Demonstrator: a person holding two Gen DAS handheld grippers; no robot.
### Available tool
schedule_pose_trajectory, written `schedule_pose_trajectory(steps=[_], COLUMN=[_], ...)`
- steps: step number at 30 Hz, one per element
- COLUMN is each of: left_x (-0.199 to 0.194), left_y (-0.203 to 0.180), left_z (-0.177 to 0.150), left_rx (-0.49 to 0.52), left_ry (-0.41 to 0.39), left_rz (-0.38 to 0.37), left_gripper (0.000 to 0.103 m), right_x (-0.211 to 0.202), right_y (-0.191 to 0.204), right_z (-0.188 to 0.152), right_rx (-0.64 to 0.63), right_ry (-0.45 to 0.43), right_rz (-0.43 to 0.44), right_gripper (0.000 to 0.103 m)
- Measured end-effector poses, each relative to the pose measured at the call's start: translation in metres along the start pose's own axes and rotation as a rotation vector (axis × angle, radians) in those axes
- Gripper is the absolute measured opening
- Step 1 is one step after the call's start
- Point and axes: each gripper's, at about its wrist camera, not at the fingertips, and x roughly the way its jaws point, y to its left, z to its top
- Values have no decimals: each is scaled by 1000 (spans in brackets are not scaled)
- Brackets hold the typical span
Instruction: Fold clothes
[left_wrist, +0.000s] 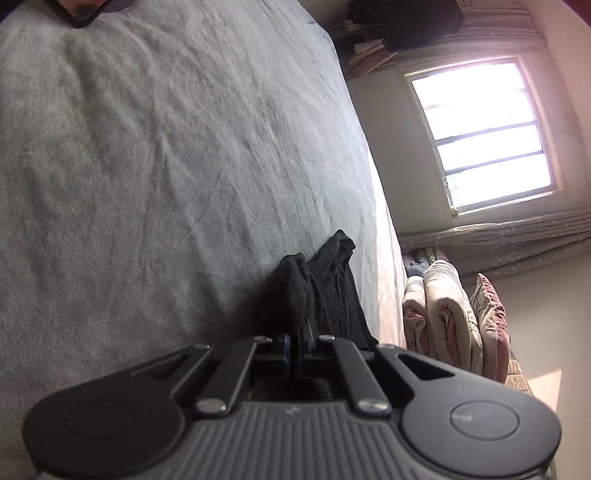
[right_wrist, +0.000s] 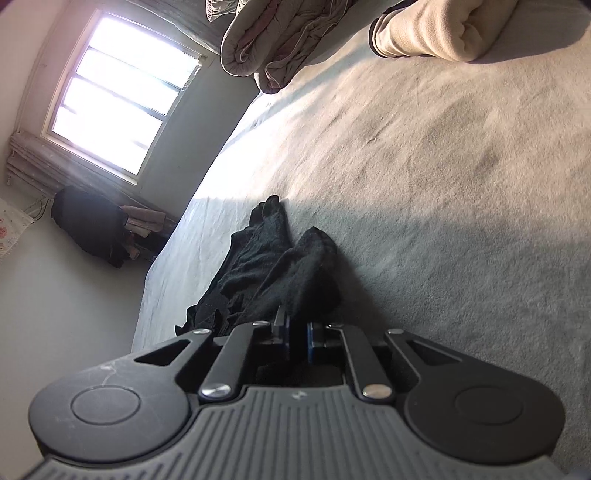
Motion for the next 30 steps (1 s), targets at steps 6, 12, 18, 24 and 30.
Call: schedule_pose_trajectory(steps=[6, 12, 18, 24, 30], left_x=[-42, -98, -131, -123, -123], left_y=[-14, 6, 28, 57, 42], left_z=[-17, -44, -68, -78, -55], left_rx=[104, 140, 208, 305, 413], left_ry=[42, 77, 142, 237, 264], left_rz=[23, 64, 106, 154, 159], left_gripper=[3, 3, 3, 6, 39], right_x=[-36, -83, -116, -116, -112], right_y=[8, -2, -16, -26, -27], right_z=[-9, -34, -59, -78, -65], right_rx=[-35, -34, -115, -277, -349], right_ry=[23, 61, 105, 148, 169], right_rz=[-16, -39, -92, -154, -180], right_gripper=[10, 10, 10, 17, 42])
